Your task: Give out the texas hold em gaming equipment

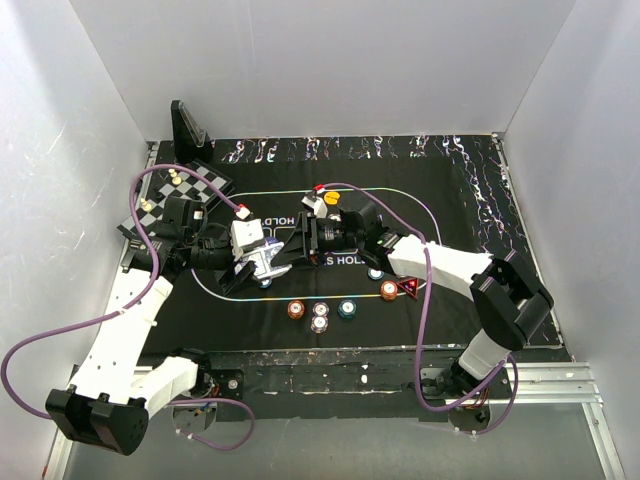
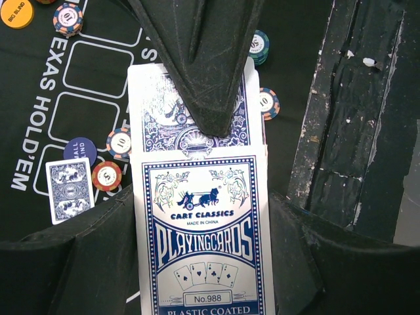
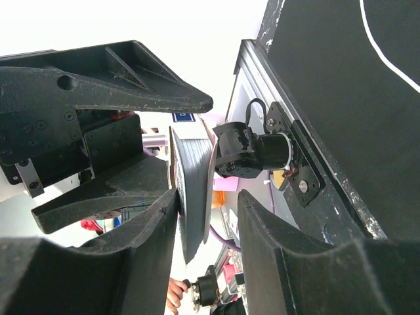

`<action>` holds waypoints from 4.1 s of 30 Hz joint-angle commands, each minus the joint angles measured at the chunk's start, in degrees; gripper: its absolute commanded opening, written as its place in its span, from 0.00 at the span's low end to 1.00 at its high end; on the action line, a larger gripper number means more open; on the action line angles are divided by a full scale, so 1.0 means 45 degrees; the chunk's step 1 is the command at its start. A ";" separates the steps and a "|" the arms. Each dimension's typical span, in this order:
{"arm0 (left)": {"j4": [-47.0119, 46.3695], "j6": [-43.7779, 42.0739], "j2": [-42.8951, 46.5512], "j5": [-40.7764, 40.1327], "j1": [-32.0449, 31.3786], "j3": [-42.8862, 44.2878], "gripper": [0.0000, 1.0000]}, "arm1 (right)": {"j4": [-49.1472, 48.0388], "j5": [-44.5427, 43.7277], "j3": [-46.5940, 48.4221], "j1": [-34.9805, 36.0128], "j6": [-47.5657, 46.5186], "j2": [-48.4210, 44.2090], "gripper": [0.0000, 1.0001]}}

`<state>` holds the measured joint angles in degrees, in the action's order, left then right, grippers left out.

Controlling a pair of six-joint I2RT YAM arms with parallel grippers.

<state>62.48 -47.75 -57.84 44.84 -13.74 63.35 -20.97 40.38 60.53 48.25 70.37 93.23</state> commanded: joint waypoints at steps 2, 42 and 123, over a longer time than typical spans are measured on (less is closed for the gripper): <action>-0.0251 0.0181 0.0335 0.0797 -0.0033 0.0472 0.18 | -0.0261 -0.0106 -0.0424 -0.0351 -0.0071 -0.0522 0.48; -0.0486 0.0396 0.0315 0.0934 -0.0014 0.0394 0.17 | 0.0559 0.0264 -0.1655 -0.3083 -0.0305 -0.3041 0.01; -0.0076 0.0727 0.0394 0.0680 -0.0014 0.0570 0.17 | 0.6463 0.0128 0.2863 -0.2639 -0.3883 -0.1788 0.90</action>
<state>63.35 -45.52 -56.66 45.67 -13.74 64.34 16.16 37.39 80.40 33.98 49.63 89.38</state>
